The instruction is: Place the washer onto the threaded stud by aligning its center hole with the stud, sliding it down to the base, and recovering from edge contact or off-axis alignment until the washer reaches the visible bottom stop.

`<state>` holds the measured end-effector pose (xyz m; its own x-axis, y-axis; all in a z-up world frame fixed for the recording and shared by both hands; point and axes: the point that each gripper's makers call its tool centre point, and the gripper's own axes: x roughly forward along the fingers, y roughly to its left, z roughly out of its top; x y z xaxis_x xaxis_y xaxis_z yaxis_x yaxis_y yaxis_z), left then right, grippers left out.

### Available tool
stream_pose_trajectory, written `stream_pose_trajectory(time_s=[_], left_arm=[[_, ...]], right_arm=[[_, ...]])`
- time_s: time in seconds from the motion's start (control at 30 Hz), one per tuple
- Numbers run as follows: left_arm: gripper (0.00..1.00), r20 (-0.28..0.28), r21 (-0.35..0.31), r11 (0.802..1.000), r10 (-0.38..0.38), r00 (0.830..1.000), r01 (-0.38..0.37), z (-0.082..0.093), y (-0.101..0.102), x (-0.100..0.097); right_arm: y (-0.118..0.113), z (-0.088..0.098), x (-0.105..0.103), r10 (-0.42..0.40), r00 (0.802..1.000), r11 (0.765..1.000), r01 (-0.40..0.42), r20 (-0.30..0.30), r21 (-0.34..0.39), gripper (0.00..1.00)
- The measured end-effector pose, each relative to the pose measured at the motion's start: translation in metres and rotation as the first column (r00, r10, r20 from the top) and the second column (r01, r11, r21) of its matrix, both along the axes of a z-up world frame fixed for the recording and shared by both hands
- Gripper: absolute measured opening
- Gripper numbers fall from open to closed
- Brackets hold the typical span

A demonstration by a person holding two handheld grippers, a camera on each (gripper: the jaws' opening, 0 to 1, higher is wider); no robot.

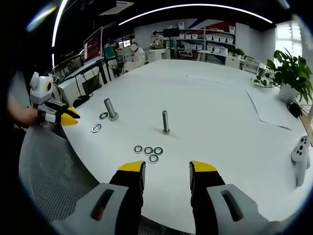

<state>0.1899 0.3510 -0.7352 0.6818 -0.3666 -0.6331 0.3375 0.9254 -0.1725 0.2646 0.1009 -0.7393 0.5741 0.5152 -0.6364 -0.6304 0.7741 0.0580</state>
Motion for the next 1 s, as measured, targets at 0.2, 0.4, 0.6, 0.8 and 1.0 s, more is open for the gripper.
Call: stream_pose_trajectory(time_s=[0.2,0.4,0.6,0.8,1.0], left_arm=[[0.17,-0.012,0.008,1.0,-0.009,1.0,0.009,-0.002,-0.002,-0.001],[0.17,-0.014,0.025,0.999,-0.027,1.0,0.027,-0.003,-0.003,-0.002],[0.17,-0.022,0.033,0.999,-0.028,0.999,0.029,-0.005,-0.004,-0.003],[0.18,-0.028,0.062,0.996,-0.058,0.998,0.06,-0.007,-0.009,-0.005],[0.19,-0.042,0.064,0.995,-0.074,0.996,0.077,-0.008,-0.01,-0.006]], right_arm=[[0.0,0.0,0.0,0.002,1.0,1.0,-0.002,0.0,-0.003,0.39],[0.0,-0.001,0.0,0.003,1.0,1.0,-0.003,-0.001,-0.002,0.39],[0.0,-0.001,-0.001,0.008,1.0,1.0,-0.008,-0.002,-0.004,0.39],[0.0,0.0,-0.001,0.008,1.0,1.0,-0.008,-0.002,-0.001,0.39],[0.0,0.0,-0.001,0.01,1.0,1.0,-0.01,-0.003,0.0,0.39]])
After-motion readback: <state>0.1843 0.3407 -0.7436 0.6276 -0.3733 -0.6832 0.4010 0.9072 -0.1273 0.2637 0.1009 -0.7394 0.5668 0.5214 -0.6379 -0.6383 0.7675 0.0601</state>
